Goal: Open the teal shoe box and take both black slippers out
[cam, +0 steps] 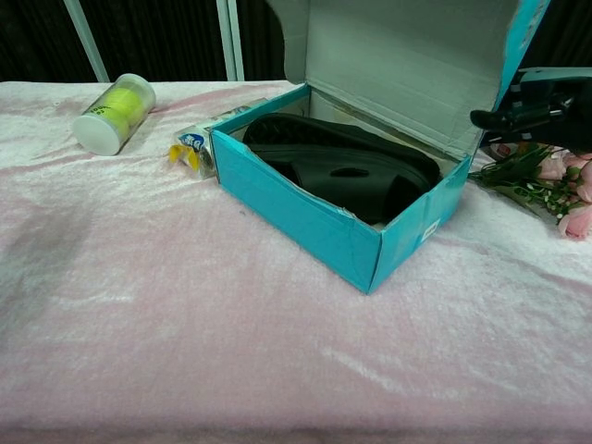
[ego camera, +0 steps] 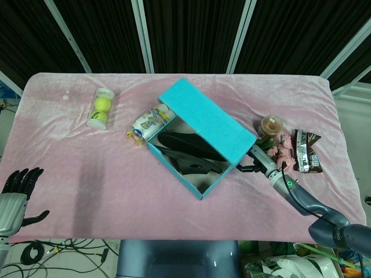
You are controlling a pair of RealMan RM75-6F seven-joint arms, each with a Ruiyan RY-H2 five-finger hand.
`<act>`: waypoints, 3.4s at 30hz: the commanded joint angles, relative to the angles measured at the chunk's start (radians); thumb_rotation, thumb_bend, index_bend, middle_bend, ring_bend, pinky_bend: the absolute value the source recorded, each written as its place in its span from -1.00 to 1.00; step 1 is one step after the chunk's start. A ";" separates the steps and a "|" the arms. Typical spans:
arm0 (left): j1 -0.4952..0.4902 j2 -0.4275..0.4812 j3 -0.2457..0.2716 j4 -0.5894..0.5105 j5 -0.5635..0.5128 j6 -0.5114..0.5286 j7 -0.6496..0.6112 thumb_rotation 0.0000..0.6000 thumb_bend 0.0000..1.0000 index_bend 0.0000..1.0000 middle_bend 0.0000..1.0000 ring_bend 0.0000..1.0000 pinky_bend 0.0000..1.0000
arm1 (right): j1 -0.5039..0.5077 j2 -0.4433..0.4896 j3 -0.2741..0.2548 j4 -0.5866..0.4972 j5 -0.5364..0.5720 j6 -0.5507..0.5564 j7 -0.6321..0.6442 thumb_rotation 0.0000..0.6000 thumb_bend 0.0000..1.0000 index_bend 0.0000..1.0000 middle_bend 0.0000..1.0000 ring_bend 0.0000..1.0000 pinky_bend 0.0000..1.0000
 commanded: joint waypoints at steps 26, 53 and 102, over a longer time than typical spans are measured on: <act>-0.002 0.000 -0.005 -0.009 0.000 0.001 0.002 1.00 -1.00 -0.99 -0.85 -0.99 -1.00 | -0.033 0.065 0.117 0.051 0.357 -0.091 -0.031 1.00 -1.00 -1.00 -1.00 -1.00 -0.72; -0.228 0.052 -0.116 -0.121 -0.003 -0.226 0.103 1.00 -0.76 -0.59 -0.47 -0.61 -0.54 | -0.316 0.093 0.179 -0.135 0.264 0.258 -0.327 1.00 -1.00 -1.00 -1.00 -1.00 -0.72; -1.190 -0.533 -0.260 0.182 -0.941 -0.696 0.482 1.00 -0.65 -0.58 -0.38 -0.43 -0.35 | -0.560 0.170 0.084 -0.279 0.151 0.487 -0.646 1.00 -1.00 -1.00 -1.00 -1.00 -0.72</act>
